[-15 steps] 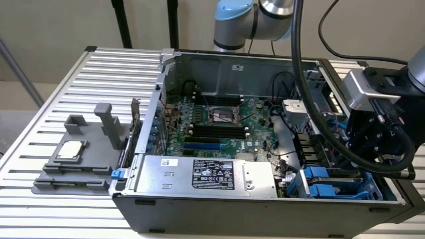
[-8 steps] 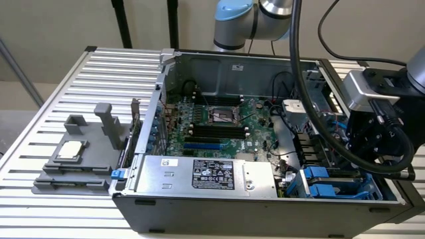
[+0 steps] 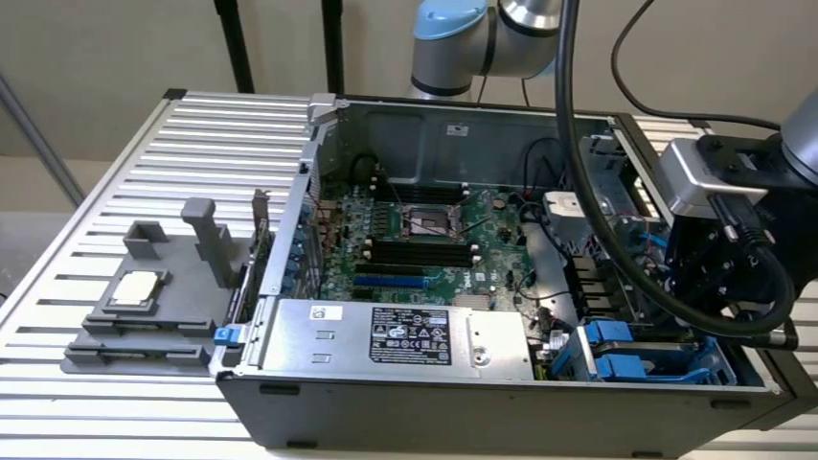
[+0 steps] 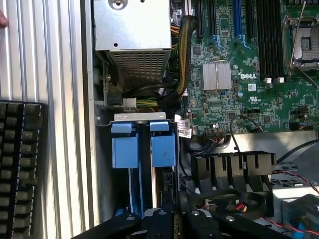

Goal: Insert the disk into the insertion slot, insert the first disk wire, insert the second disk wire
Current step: 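Insert the first disk wire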

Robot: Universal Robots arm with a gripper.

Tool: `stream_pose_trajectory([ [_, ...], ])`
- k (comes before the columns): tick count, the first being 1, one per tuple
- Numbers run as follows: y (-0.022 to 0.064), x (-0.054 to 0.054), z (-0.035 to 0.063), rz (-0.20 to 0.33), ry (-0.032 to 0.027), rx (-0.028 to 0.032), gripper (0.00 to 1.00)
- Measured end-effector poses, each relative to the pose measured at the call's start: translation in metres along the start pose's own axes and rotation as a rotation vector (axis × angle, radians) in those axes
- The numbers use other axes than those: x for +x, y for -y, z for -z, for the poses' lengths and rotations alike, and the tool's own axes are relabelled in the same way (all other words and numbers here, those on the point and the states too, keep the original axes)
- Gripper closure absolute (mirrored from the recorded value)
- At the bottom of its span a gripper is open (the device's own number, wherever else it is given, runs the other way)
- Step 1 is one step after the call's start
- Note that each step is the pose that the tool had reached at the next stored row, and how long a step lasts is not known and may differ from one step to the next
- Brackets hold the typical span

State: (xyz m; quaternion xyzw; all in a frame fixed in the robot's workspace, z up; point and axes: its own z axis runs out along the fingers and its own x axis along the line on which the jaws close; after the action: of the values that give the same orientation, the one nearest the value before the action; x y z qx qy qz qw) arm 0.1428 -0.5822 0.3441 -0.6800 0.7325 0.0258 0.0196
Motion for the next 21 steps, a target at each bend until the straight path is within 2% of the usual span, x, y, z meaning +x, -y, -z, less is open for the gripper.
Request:
stream_pose_trajectory([
  [4,0.0001,0.0005,-0.0005,0.000,-0.0006,0.0001,0.84],
  [11,0.0000,0.0007,-0.0010,0.000,-0.0051,0.0004,0.84],
  [21,0.0001,0.0009,-0.0041,0.000,-0.0066,0.0015,0.84],
])
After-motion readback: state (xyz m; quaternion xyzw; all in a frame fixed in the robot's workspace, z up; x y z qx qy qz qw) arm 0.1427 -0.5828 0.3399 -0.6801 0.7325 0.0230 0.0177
